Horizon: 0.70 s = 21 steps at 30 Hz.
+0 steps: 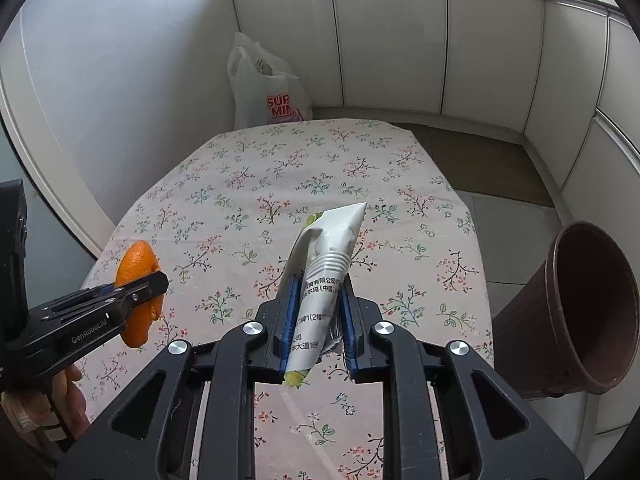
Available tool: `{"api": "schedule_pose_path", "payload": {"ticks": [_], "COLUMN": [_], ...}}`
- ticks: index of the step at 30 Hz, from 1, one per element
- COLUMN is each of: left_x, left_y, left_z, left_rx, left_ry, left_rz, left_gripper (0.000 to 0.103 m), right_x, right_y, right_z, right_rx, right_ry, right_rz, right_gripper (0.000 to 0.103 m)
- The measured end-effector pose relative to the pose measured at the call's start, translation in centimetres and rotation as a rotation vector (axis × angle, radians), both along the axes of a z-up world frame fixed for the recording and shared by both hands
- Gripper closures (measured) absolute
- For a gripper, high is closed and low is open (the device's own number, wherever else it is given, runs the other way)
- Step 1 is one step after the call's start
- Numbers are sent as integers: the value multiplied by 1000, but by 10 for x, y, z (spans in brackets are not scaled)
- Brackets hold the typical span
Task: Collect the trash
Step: 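Carry the white wrapper packet over the brown bin and open the right tool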
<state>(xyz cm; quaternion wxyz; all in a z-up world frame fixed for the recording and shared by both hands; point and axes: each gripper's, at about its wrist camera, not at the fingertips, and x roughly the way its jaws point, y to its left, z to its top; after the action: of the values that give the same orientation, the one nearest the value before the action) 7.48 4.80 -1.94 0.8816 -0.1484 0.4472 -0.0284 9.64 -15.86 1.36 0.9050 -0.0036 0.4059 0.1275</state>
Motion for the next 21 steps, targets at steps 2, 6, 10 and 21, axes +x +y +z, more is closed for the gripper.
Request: {"api": "schedule_pose_path", "payload": {"ticks": [2,6,10,21], "left_x": [-1,-4,-7,5], "left_y": [-3,-14,-28,-88], "left_z": [5,11,13,43], "left_rx": [1,-13,-33,-73], "left_ry": [-13,-30,-37,-87], "left_rz": [-6,-18,-30,-115], "left_gripper": [81,81,81,81], "right_x": [-1,-4,-6,-14], "right_y": [-4,-15,-36,-101], "right_z": [7,19,30,57], "right_rx": [-5,-14,-5,18], "right_ry": [-30,-76,-107,-189], "right_rz": [-14,-48,-101,-253], "right_gripper": [84,84,84,83]}}
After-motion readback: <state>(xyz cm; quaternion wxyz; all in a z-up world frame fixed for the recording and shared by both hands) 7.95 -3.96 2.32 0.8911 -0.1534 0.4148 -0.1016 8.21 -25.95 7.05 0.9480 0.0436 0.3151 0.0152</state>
